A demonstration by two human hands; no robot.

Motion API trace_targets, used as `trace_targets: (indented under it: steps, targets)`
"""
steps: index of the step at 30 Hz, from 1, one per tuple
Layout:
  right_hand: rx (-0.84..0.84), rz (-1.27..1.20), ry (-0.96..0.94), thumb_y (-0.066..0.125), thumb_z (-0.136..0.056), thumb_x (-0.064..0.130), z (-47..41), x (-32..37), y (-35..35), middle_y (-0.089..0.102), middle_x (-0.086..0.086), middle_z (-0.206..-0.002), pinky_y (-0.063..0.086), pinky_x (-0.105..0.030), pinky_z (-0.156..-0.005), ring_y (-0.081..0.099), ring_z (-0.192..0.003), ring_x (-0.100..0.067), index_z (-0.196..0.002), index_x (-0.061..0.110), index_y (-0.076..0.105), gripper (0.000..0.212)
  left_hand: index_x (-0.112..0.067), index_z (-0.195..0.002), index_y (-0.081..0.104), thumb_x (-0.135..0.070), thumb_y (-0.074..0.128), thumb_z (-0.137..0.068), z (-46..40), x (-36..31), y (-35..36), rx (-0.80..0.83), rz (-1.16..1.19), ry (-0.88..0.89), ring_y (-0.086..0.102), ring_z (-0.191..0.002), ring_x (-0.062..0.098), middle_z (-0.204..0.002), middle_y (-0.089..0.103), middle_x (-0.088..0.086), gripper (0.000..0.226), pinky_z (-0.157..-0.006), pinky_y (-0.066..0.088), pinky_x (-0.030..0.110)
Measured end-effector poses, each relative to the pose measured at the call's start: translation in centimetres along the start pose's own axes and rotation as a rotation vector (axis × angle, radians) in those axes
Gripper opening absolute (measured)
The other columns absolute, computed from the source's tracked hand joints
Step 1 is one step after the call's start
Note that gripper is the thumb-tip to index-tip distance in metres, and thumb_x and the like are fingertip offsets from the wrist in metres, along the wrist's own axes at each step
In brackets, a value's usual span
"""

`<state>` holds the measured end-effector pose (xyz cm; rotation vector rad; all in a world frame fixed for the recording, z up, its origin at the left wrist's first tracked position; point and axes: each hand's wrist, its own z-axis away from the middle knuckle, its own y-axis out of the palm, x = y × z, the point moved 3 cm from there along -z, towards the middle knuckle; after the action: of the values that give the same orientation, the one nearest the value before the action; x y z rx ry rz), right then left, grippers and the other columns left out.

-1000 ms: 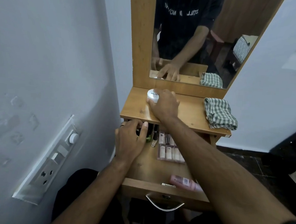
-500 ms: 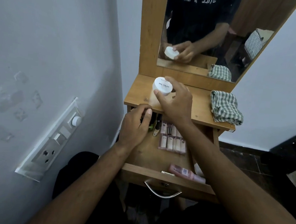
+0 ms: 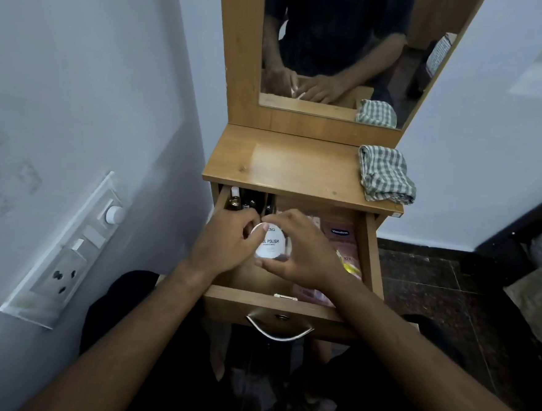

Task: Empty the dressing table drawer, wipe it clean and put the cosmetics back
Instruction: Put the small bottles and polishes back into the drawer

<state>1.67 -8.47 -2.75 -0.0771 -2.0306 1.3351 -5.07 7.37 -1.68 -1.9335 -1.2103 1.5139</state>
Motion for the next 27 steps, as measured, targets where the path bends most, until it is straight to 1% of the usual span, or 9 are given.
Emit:
trace_targets:
  steps: [3,4,6,9,11,17,21,23,27]
  targets:
    - [0.088,0.061,0.05,0.075,-0.074,0.052,-0.6,-0.2,1.0,0.056,0.005,-0.12,0.051,-0.037,-0.087,0.05,-0.108,-0.012,-0.132,0.027,0.055,0.067,-0.018,-0.08,0.069,-0.033,0.071,-0.089,0.4,-1.0,-0.1,-0.036,-0.204,0.083,0.046,-0.061,0.003,-0.067,0.055,-0.008,0.018,-0.049,0.019,0.009]
    - [0.098,0.085,0.051,0.075,-0.073,0.052,-0.8,-0.1,1.2,0.057,0.004,-0.119,0.05,-0.039,-0.087,0.051,-0.107,-0.014,-0.131,0.026,0.056,0.066,-0.018,-0.079,0.069,-0.032,0.072,-0.088,0.4,-1.2,-0.2,-0.042,-0.26,0.098,0.046,-0.06,0.005,-0.066,0.059,-0.005,0.017,-0.049,0.016,0.008]
    - [0.114,0.127,0.051,0.075,-0.073,0.051,-1.1,0.1,1.5,0.059,0.001,-0.119,0.048,-0.039,-0.087,0.053,-0.107,-0.018,-0.13,0.023,0.056,0.066,-0.02,-0.08,0.069,-0.034,0.071,-0.088,0.4,-1.1,-0.1,-0.041,-0.339,0.103,0.056,-0.059,0.011,-0.07,0.067,-0.003,0.017,-0.048,0.015,0.01]
    - [0.146,0.156,0.065,0.078,-0.072,0.046,-1.1,0.3,1.9,0.06,0.0,-0.125,0.042,-0.039,-0.093,0.054,-0.112,-0.021,-0.134,0.021,0.049,0.073,-0.022,-0.089,0.071,-0.035,0.067,-0.088,0.5,-0.4,0.4,-0.001,-0.407,0.089,0.067,-0.072,0.017,-0.08,0.071,-0.003,0.014,-0.048,0.032,0.019]
    - [0.17,0.182,0.072,0.08,-0.072,0.044,-1.1,0.4,2.2,0.061,-0.002,-0.124,0.039,-0.041,-0.093,0.055,-0.112,-0.024,-0.135,0.02,0.044,0.076,-0.023,-0.093,0.072,-0.034,0.067,-0.087,0.5,-0.2,0.6,0.04,-0.438,0.079,0.068,-0.077,0.021,-0.083,0.073,-0.002,0.013,-0.054,0.041,0.024]
    - [0.249,0.274,0.038,0.079,-0.074,0.043,-1.6,0.9,3.0,0.061,-0.008,-0.125,0.04,-0.044,-0.096,0.053,-0.114,-0.029,-0.143,0.017,0.034,0.086,-0.024,-0.103,0.074,-0.031,0.067,-0.088,0.6,0.1,1.0,0.122,-0.509,0.039,0.067,-0.082,0.025,-0.087,0.072,0.002,0.018,-0.059,0.038,0.026]
    - [0.268,0.281,0.048,0.077,-0.077,0.043,-1.8,0.9,3.0,0.061,-0.011,-0.124,0.039,-0.044,-0.096,0.052,-0.116,-0.03,-0.145,0.018,0.032,0.085,-0.023,-0.104,0.076,-0.025,0.07,-0.084,0.8,0.3,1.2,0.146,-0.527,0.064,0.067,-0.079,0.026,-0.087,0.073,0.004,0.021,-0.058,0.047,0.03]
    - [0.271,0.293,0.056,0.078,-0.077,0.041,-1.8,0.9,3.0,0.06,-0.011,-0.125,0.039,-0.043,-0.097,0.051,-0.117,-0.03,-0.146,0.019,0.031,0.086,-0.019,-0.103,0.077,-0.02,0.074,-0.08,0.8,0.1,1.3,0.173,-0.511,0.096,0.07,-0.08,0.028,-0.089,0.075,0.007,0.023,-0.062,0.053,0.033]
    - [0.277,0.313,0.063,0.08,-0.076,0.037,-1.9,0.7,3.2,0.061,-0.01,-0.124,0.04,-0.044,-0.099,0.052,-0.116,-0.029,-0.146,0.021,0.03,0.088,-0.017,-0.101,0.077,-0.02,0.079,-0.076,0.8,0.0,1.5,0.194,-0.493,0.128,0.07,-0.082,0.028,-0.091,0.075,0.007,0.025,-0.065,0.052,0.033]
